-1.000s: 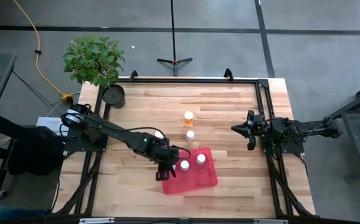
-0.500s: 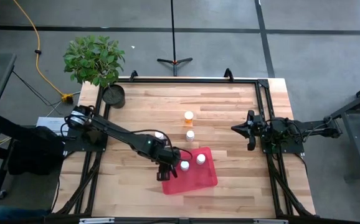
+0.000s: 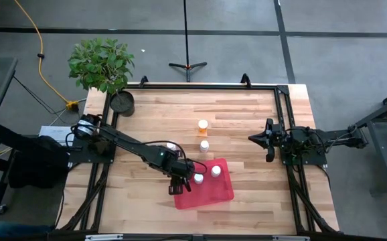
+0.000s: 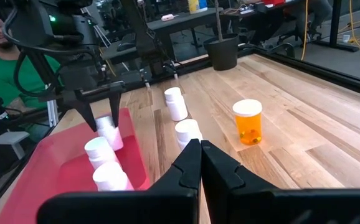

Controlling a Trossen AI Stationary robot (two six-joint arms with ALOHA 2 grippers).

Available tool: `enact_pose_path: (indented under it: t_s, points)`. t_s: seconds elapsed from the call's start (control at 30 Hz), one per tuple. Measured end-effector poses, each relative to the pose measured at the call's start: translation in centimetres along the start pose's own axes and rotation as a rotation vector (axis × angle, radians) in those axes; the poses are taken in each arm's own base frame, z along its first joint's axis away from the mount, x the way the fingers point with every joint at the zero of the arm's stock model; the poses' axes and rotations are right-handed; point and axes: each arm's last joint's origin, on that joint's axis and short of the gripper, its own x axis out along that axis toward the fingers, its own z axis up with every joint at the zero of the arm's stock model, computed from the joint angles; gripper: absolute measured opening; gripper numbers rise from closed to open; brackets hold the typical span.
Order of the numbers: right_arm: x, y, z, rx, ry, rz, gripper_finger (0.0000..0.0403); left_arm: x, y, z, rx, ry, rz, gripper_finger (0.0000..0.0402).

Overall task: Pick and place pill bottles into a basket
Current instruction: Put the white pill bottle into the bin

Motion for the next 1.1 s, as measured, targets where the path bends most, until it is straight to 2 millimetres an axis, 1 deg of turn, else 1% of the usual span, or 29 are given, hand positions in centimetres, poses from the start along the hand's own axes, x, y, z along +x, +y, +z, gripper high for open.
enact_pose_path:
  t_s: [0.17,0.67,0.73,0.8,0.9,1.1]
  points:
    - [0.0,0.0,0.0,0.000,0.000,0.000,0.0000,0.0,0.0,0.0,0.002,0.001,0.000,0.0241]
    - [0.0,0.0,0.0,0.000,0.000,0.000,0.0000,0.0,-0.1,-0.1,0.002,0.014,-0.024,0.0238]
    - [0.0,0.0,0.0,0.000,0.000,0.000,0.0000,-0.3,-0.1,0.0,0.001,0.023,-0.021,0.0238]
    - [0.0,0.0,0.0,0.000,0.000,0.000,0.0000,-1.1,-0.2,0.5,-0.001,0.026,-0.016,0.0238]
    - [0.0,0.0,0.0,0.000,0.000,0.001,0.0000,-2.9,-0.5,1.5,0.011,0.015,0.003,0.0239]
    - [0.0,0.0,0.0,0.000,0.000,0.000,0.0000,-6.7,-0.4,3.3,0.070,-0.014,0.136,0.0239]
